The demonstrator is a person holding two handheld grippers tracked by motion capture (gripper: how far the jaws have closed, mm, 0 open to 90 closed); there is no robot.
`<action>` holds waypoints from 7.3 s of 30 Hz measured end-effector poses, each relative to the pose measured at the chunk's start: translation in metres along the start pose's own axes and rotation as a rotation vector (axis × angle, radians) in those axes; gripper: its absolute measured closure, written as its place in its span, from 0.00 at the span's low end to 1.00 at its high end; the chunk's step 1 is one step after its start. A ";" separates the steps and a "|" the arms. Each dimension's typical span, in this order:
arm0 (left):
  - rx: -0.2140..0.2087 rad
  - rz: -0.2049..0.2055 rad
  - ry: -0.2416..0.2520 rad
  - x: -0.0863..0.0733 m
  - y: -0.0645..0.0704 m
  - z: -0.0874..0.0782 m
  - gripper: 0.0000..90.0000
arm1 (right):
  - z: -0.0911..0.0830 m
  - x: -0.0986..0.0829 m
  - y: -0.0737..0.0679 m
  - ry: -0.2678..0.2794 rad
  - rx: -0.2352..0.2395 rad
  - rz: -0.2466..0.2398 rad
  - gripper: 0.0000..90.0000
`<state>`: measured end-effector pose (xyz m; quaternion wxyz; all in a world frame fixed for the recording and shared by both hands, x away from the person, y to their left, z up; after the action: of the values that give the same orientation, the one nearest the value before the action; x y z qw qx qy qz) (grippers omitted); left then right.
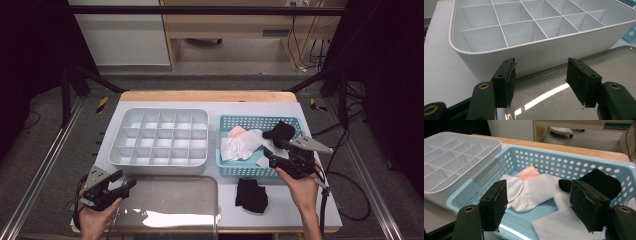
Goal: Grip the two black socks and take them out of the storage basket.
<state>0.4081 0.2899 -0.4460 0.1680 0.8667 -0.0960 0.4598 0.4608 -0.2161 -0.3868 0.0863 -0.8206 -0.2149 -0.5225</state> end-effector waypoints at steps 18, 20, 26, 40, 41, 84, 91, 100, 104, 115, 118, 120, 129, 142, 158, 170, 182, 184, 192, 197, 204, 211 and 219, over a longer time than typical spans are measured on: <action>-0.005 -0.003 -0.001 0.000 -0.001 0.000 0.44 | 0.037 0.020 0.034 -0.041 -0.061 0.048 0.25; -0.005 -0.003 -0.003 0.000 -0.001 0.001 0.44 | 0.042 0.021 0.039 -0.042 -0.078 0.047 0.25; -0.004 -0.001 -0.006 0.000 0.000 0.001 0.44 | 0.051 0.023 0.050 -0.061 -0.094 0.073 0.25; -0.001 0.008 -0.012 -0.001 0.001 0.002 0.44 | 0.078 0.018 0.070 -0.118 -0.139 0.098 0.25; -0.001 0.009 -0.013 -0.001 0.001 0.002 0.44 | 0.080 0.017 0.072 -0.129 -0.139 0.098 0.25; -0.008 0.021 -0.026 -0.003 0.004 0.005 0.45 | 0.100 -0.002 0.084 -0.236 -0.075 0.124 0.90; -0.012 0.023 -0.028 -0.003 0.005 0.005 0.45 | 0.074 0.018 0.074 -0.126 -0.028 0.086 0.91; -0.021 0.021 -0.026 -0.003 0.008 0.005 0.45 | 0.035 0.043 0.044 0.004 0.049 0.016 0.91; -0.028 0.022 -0.022 -0.002 0.010 0.005 0.45 | 0.017 0.048 0.029 0.047 0.093 -0.003 0.91; -0.032 0.027 -0.023 -0.002 0.013 0.005 0.45 | -0.027 0.035 -0.004 0.096 0.178 -0.040 0.91; -0.033 0.027 -0.021 -0.002 0.014 0.004 0.45 | -0.038 0.027 -0.009 0.093 0.193 -0.049 0.91; -0.033 0.029 -0.021 -0.002 0.014 0.004 0.45 | -0.044 0.020 -0.013 0.075 0.197 -0.055 0.91; -0.034 0.031 -0.018 -0.002 0.015 0.004 0.45 | -0.054 -0.016 -0.014 0.029 0.195 -0.037 0.91; -0.032 0.037 -0.021 -0.002 0.017 0.004 0.45 | -0.058 -0.075 -0.005 -0.091 0.157 -0.001 0.90; -0.038 0.031 -0.022 -0.002 0.018 0.004 0.45 | -0.029 -0.114 -0.001 -0.252 0.080 -0.031 0.81; -0.044 0.024 -0.014 -0.001 0.021 0.002 0.45 | -0.045 -0.086 -0.026 -0.084 0.173 -0.044 0.73; -0.057 0.031 -0.013 0.001 0.033 0.000 0.45 | -0.027 -0.083 -0.057 -0.115 0.311 -0.076 0.96; -0.060 0.036 -0.016 0.001 0.035 0.000 0.45 | -0.028 -0.078 -0.062 -0.101 0.330 -0.084 0.96; -0.078 0.029 -0.009 0.002 0.042 -0.002 0.45 | -0.012 -0.051 -0.107 -0.103 0.443 -0.154 0.95; -0.078 0.028 -0.006 0.002 0.042 -0.003 0.45 | 0.018 -0.051 -0.138 -0.156 0.474 -0.182 0.96; -0.075 0.028 -0.007 0.002 0.044 -0.003 0.45 | 0.051 -0.062 -0.169 -0.207 0.510 -0.193 0.93; -0.078 0.023 -0.007 0.003 0.050 -0.002 0.45 | 0.032 -0.048 -0.145 -0.090 0.465 -0.140 0.79; -0.088 0.006 -0.015 0.010 0.062 0.005 0.47 | 0.015 -0.065 -0.113 -0.111 0.418 -0.089 0.77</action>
<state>0.3977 0.2311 -0.4274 0.2037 0.8616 -0.1197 0.4493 0.3991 -0.1265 -0.4613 0.2195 -0.8018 -0.3592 -0.4241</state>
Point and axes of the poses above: each handheld gripper's, and its own axes: z roughly forward along the jaws, x roughly out of its top, y roughly to its right, the point moved 2 cm from there along z, roughly forward along the jaws, and after that the axes turned 10 degrees about -z, right-handed, at the moved point
